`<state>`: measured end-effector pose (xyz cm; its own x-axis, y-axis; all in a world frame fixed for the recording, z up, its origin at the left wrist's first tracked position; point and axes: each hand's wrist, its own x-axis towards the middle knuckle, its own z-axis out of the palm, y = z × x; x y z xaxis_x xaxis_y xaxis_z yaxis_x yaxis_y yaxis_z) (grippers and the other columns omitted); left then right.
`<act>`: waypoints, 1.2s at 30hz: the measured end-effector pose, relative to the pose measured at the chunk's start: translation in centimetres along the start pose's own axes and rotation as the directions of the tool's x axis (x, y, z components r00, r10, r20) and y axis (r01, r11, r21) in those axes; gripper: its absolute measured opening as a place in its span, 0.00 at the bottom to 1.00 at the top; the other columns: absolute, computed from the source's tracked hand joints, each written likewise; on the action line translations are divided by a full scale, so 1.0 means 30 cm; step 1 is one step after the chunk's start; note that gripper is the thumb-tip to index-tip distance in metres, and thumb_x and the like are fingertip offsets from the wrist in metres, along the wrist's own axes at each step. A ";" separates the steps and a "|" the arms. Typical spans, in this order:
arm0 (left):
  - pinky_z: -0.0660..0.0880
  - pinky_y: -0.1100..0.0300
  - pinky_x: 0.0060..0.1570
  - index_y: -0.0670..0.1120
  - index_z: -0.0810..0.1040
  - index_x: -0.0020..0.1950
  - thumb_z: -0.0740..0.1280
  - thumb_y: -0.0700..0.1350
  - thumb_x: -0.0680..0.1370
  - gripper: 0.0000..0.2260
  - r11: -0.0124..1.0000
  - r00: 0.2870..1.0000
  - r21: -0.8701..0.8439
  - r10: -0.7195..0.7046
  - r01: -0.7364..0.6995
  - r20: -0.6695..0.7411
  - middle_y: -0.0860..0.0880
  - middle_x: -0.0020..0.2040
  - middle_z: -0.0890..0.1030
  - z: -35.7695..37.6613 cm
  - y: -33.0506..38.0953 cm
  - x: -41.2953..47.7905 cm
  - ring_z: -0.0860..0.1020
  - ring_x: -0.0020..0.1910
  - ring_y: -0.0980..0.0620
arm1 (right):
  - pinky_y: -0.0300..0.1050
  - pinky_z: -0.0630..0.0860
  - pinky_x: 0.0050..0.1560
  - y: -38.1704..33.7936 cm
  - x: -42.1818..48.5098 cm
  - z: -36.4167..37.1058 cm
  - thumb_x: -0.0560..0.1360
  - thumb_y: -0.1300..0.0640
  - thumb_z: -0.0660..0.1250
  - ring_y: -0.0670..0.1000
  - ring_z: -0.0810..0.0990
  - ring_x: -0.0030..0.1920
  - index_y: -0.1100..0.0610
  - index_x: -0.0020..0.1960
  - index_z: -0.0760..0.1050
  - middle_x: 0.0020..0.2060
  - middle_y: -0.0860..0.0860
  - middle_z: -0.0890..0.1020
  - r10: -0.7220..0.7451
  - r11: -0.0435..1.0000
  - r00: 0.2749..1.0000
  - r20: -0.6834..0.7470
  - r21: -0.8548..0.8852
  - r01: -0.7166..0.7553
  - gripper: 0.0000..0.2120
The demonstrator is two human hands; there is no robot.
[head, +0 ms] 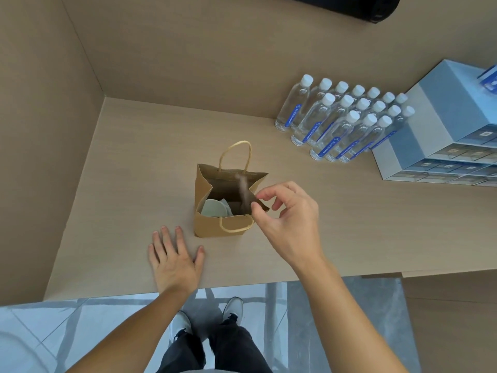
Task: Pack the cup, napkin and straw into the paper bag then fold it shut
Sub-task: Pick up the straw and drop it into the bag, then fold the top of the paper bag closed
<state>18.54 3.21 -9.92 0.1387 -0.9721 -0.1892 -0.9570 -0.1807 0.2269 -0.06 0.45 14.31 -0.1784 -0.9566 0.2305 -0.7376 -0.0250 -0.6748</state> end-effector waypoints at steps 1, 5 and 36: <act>0.50 0.40 0.76 0.44 0.57 0.79 0.48 0.66 0.77 0.36 1.000 1.000 0.000 -0.001 0.001 0.001 0.35 0.79 0.59 -0.001 -0.001 0.001 0.55 0.79 0.34 | 0.27 0.66 0.36 -0.001 -0.001 -0.001 0.68 0.55 0.73 0.44 0.74 0.38 0.48 0.40 0.82 0.37 0.42 0.79 0.000 1.000 1.000 0.001 0.002 0.000 0.02; 0.49 0.41 0.77 0.45 0.55 0.79 0.48 0.66 0.76 0.37 1.000 0.999 -0.024 0.004 -0.002 0.054 0.36 0.80 0.56 -0.030 -0.005 0.000 0.52 0.79 0.35 | 0.28 0.68 0.34 -0.007 -0.003 -0.005 0.68 0.59 0.72 0.46 0.75 0.37 0.50 0.37 0.82 0.36 0.44 0.80 0.023 1.000 1.000 0.011 0.004 -0.023 0.04; 0.75 0.60 0.60 0.64 0.79 0.55 0.65 0.34 0.73 0.24 0.698 0.912 -0.653 0.409 -0.294 0.026 0.60 0.60 0.79 -0.674 0.122 0.082 0.76 0.60 0.61 | 0.36 0.74 0.44 0.147 0.019 0.068 0.76 0.68 0.62 0.45 0.78 0.40 0.50 0.61 0.77 0.54 0.50 0.80 0.090 0.933 0.852 0.515 0.255 -0.253 0.19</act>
<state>20.52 -2.86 9.75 -0.2720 -0.9566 -0.1049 -0.5420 0.0622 0.8381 -2.09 -0.81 10.03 0.1167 -0.9672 -0.2254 -0.4767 0.1446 -0.8671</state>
